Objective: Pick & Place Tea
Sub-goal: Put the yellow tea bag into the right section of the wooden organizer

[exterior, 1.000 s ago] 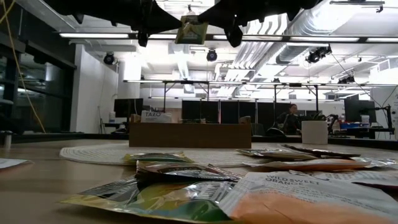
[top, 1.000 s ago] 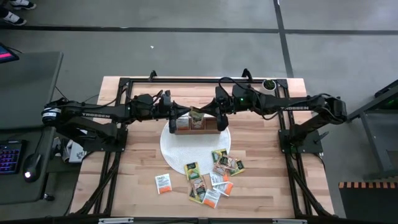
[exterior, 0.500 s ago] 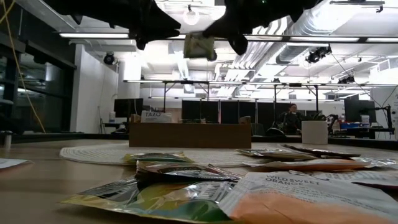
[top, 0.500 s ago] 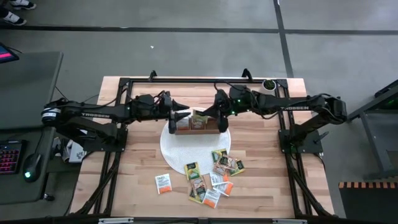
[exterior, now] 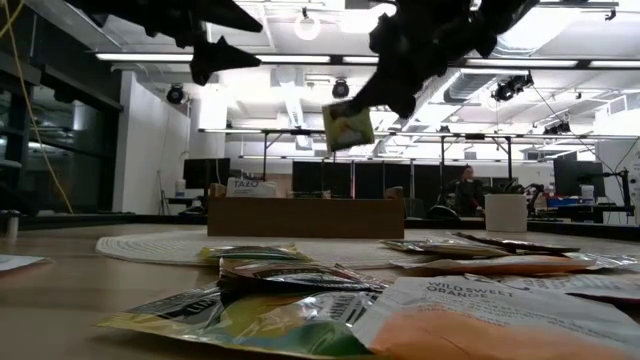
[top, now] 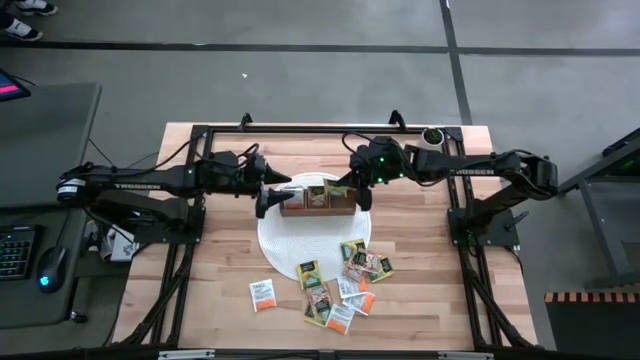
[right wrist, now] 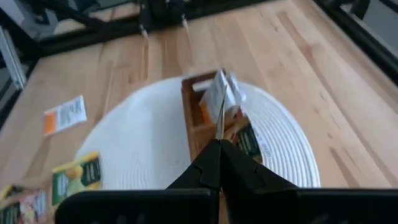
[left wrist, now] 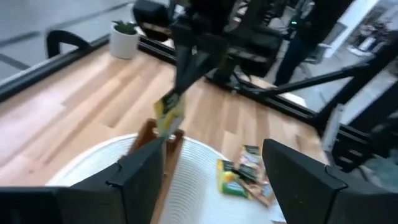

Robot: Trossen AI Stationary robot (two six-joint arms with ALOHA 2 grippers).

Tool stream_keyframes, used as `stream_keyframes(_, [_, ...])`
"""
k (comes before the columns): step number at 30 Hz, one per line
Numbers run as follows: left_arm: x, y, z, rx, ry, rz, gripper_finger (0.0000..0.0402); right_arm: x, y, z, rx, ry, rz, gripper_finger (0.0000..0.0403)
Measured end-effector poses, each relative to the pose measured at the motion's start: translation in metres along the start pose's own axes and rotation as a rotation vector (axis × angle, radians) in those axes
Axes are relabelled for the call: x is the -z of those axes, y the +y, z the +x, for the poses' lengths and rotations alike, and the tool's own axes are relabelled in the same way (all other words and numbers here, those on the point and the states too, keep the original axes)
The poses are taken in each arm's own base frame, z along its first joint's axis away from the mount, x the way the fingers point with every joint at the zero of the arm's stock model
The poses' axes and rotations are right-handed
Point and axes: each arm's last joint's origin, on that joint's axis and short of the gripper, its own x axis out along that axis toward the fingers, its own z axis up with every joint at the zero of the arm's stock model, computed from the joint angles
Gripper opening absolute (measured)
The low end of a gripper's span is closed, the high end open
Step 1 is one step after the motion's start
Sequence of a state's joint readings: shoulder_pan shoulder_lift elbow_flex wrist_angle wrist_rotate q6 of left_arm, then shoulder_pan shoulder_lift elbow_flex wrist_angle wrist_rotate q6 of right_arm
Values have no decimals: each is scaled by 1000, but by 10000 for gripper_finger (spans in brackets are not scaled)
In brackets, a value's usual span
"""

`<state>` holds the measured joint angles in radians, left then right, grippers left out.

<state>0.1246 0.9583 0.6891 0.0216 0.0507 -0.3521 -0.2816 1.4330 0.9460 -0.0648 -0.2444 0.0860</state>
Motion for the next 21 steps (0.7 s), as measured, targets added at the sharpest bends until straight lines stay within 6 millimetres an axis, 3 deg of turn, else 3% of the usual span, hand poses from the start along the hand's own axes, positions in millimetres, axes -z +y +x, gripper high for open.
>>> stream_keyframes(7, [1, -5, -4, 143, 52, -59, 266, 26, -21, 2, -37, -4, 4, 0])
stream_keyframes(13, [3, -5, -4, 154, 84, -95, 266, 50, -36, 1, -26, -23, 20, 0])
stream_keyframes(21, [3, -4, -4, 131, 76, -111, 266, 60, -42, 2, -45, -62, -3, 0])
